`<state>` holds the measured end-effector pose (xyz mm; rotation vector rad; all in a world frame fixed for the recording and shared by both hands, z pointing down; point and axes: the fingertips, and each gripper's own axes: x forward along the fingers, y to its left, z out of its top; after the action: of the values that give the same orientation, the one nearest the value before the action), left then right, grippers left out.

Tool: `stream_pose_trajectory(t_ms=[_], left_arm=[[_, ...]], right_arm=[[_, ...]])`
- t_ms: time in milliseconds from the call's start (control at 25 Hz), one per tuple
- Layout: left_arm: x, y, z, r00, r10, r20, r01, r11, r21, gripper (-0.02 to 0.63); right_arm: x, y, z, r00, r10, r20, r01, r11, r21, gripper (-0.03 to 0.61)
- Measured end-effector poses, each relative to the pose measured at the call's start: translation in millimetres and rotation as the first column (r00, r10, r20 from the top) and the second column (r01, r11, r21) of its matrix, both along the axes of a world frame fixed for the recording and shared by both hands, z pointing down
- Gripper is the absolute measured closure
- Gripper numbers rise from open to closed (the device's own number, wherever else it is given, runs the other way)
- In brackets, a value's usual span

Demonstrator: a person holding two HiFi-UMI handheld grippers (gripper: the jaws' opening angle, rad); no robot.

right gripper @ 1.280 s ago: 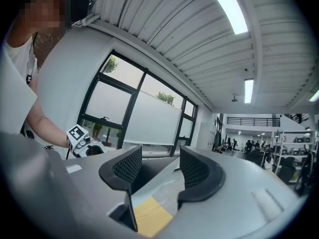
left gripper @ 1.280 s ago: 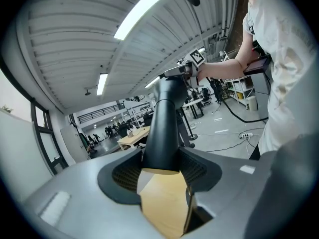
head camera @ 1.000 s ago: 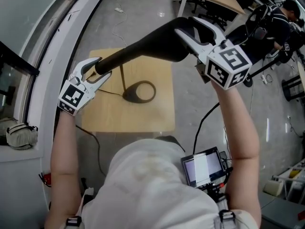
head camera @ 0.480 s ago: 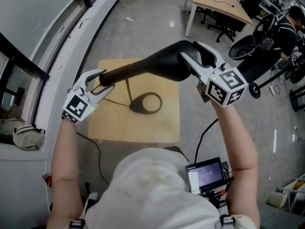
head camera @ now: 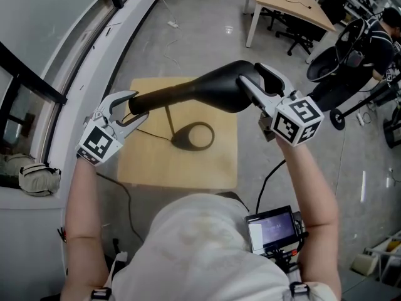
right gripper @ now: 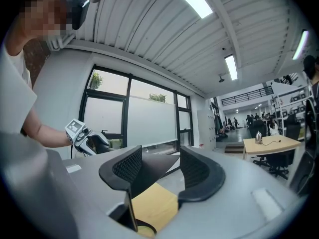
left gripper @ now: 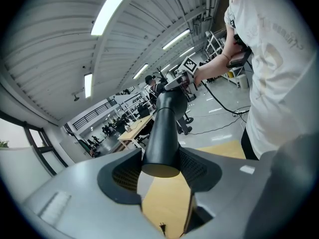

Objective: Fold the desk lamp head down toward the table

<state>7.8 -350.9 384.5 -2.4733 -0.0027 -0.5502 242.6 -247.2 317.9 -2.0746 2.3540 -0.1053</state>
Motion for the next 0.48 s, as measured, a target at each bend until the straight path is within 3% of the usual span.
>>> stream_pose_trajectory(t_ms=[480], left_arm=[[0, 2, -4, 0.998, 0.006, 0.059, -0.009, 0.999, 0.054, 0.382]], right_arm=[[6, 2, 29, 0.996, -0.018, 0.092, 0.019, 1.000, -0.014, 0.325]])
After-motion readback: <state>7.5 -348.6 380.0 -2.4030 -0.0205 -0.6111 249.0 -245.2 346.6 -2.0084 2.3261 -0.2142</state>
